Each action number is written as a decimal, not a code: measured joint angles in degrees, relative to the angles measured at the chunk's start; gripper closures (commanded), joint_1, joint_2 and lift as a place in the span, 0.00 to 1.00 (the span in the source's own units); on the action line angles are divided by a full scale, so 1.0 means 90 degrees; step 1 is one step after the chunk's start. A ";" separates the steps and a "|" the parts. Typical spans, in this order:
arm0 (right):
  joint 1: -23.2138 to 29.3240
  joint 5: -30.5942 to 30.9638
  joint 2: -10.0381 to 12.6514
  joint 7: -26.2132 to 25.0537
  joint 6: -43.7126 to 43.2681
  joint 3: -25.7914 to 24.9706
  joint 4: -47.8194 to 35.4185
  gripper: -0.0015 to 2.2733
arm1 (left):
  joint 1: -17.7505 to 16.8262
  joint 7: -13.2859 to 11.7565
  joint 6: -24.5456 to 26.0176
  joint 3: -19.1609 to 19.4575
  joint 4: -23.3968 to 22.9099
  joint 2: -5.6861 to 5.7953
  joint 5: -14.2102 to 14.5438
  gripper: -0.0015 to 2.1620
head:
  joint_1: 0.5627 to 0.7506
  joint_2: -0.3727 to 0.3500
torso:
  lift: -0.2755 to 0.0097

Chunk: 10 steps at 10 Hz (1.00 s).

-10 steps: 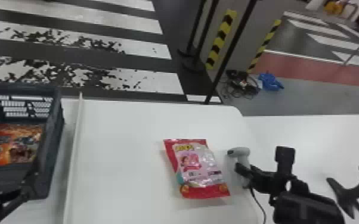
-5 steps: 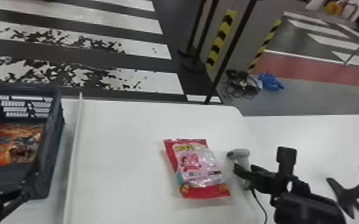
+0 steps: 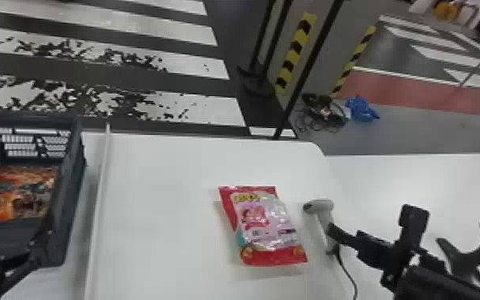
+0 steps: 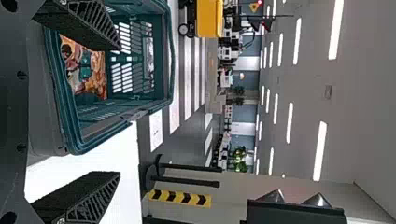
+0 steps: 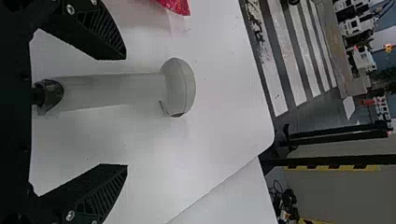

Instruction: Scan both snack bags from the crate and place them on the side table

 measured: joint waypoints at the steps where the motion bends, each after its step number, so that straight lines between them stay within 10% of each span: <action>1: 0.0257 -0.0445 0.0000 0.0120 0.0579 -0.0001 -0.0511 0.05 | -0.0004 0.0001 0.0002 -0.0015 -0.0011 0.0000 -0.0013 0.02 | 0.70 0.03 | 0.62; 4: 0.0752 -0.1484 0.0000 0.0818 0.2301 0.0057 -0.1611 0.05 | -0.0024 0.0010 0.0023 -0.0039 -0.0024 0.0001 -0.0040 0.02 | 0.70 0.05 | 0.62; 10: 0.0476 -0.0755 0.0000 0.1049 0.1697 0.0922 -0.0873 0.05 | -0.0074 0.0020 0.0042 -0.0073 0.0027 0.0010 -0.0013 0.02 | 0.70 0.15 | 0.62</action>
